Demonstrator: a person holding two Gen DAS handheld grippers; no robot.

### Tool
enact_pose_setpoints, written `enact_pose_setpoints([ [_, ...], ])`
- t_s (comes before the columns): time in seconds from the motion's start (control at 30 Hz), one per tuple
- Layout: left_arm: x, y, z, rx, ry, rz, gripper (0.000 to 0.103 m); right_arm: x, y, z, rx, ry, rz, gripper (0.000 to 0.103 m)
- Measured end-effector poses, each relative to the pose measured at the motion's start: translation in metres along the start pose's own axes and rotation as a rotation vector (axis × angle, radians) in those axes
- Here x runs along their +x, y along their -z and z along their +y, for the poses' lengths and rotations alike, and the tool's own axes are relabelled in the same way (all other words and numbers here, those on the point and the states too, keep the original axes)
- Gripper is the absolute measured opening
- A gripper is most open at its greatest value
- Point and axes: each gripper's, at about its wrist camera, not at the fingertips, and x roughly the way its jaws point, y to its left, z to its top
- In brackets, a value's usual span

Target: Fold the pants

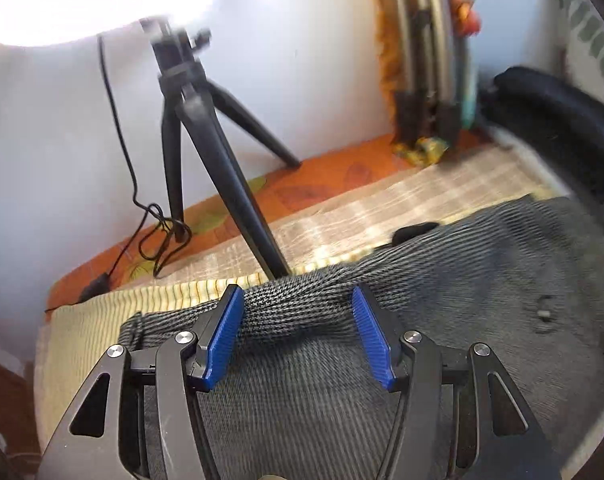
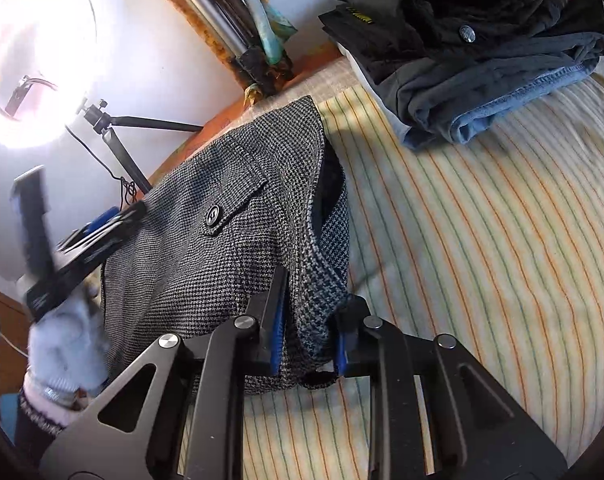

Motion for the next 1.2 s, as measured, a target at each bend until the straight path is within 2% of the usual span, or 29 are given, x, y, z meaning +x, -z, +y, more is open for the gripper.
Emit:
enact_pose_setpoints([
  [0.13,0.019,0.011,-0.01,0.026,-0.034,-0.008,0.057,-0.002,0.0,0.0,-0.025,-0.016,0.007,0.024],
  [0.2,0.017,0.013,-0.012,0.024,-0.041,-0.027,0.058,-0.004,0.001,-0.003,-0.007,-0.031,0.011,0.031],
  [0.23,0.015,0.013,-0.011,0.025,-0.038,-0.03,0.058,-0.004,0.002,-0.005,0.0,-0.028,0.017,0.039],
  [0.27,0.012,0.012,-0.009,0.023,-0.035,-0.033,0.058,-0.005,0.003,-0.006,0.002,-0.024,0.019,0.044],
  [0.4,-0.02,0.009,0.002,-0.012,-0.043,-0.08,0.057,-0.011,0.01,-0.011,0.033,-0.035,0.021,0.047],
  [0.47,-0.049,0.017,0.004,-0.024,0.009,-0.108,0.057,-0.012,0.014,-0.013,0.064,-0.071,0.023,0.053],
  [0.63,-0.09,0.054,-0.026,0.034,0.087,-0.124,0.057,-0.004,0.016,-0.019,0.151,-0.121,0.013,0.054],
  [0.7,-0.09,0.064,-0.042,0.06,0.11,-0.108,0.058,0.0,0.016,-0.021,0.172,-0.131,0.006,0.054],
  [0.83,-0.076,0.079,-0.067,0.117,0.09,-0.086,0.055,0.002,0.012,-0.023,0.199,-0.137,-0.038,0.054],
  [0.9,-0.067,0.084,-0.073,0.132,0.069,-0.077,0.055,0.003,0.011,-0.024,0.21,-0.144,-0.046,0.052],
  [0.97,-0.063,0.085,-0.074,0.14,0.06,-0.081,0.055,0.004,0.01,-0.021,0.195,-0.128,-0.05,0.038],
  [1.07,-0.059,0.082,-0.077,0.153,0.055,-0.077,0.055,0.001,0.007,-0.016,0.154,-0.113,-0.064,0.024],
  [1.2,-0.076,0.079,-0.075,0.124,0.035,-0.109,0.055,-0.006,0.003,-0.011,0.123,-0.123,-0.078,0.017],
])
